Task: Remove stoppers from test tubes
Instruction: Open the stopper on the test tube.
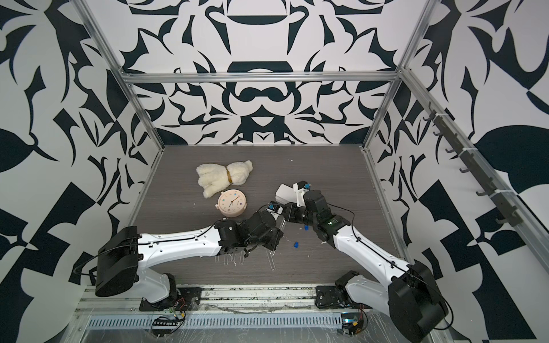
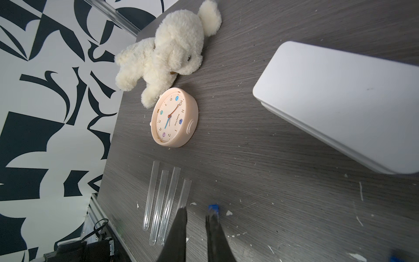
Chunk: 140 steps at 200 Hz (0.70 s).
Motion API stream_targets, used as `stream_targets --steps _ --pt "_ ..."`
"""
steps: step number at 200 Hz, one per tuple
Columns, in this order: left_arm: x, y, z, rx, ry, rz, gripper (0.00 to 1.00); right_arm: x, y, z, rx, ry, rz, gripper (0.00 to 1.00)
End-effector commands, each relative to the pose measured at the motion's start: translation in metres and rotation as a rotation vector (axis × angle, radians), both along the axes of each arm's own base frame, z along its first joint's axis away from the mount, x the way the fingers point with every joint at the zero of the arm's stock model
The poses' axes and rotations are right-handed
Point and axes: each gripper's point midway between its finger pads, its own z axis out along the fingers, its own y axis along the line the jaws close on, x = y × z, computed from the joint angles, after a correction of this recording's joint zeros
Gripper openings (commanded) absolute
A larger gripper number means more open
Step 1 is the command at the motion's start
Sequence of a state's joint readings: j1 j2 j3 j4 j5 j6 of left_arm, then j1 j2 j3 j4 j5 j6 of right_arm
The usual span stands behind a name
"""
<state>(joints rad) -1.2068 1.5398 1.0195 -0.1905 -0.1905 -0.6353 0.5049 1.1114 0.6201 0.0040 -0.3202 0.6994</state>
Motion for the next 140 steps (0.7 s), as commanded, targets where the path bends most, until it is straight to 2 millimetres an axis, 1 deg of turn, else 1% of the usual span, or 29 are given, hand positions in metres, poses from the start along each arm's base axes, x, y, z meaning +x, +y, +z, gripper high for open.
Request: stream_targets --steps 1,37,77,99,121,140 --pt "-0.004 0.016 -0.008 0.042 0.007 0.017 0.18 0.011 -0.002 0.029 0.029 -0.083 -0.033 0.00" --pt "-0.003 0.019 -0.014 0.068 0.006 0.026 0.17 0.010 0.006 0.036 0.135 -0.043 -0.018 0.00" --pt "-0.003 0.022 -0.019 0.083 0.004 0.030 0.17 0.012 0.008 0.044 0.252 0.002 -0.015 0.00" --pt "-0.003 0.023 -0.022 0.088 0.008 0.033 0.17 0.011 0.009 0.050 0.274 0.003 -0.012 0.00" --pt "-0.002 0.023 -0.021 0.086 0.007 0.034 0.17 0.011 0.008 0.048 0.270 0.007 -0.014 0.00" --pt "-0.003 0.023 -0.020 0.087 0.004 0.034 0.17 0.013 0.005 0.042 0.241 0.007 -0.028 0.00"
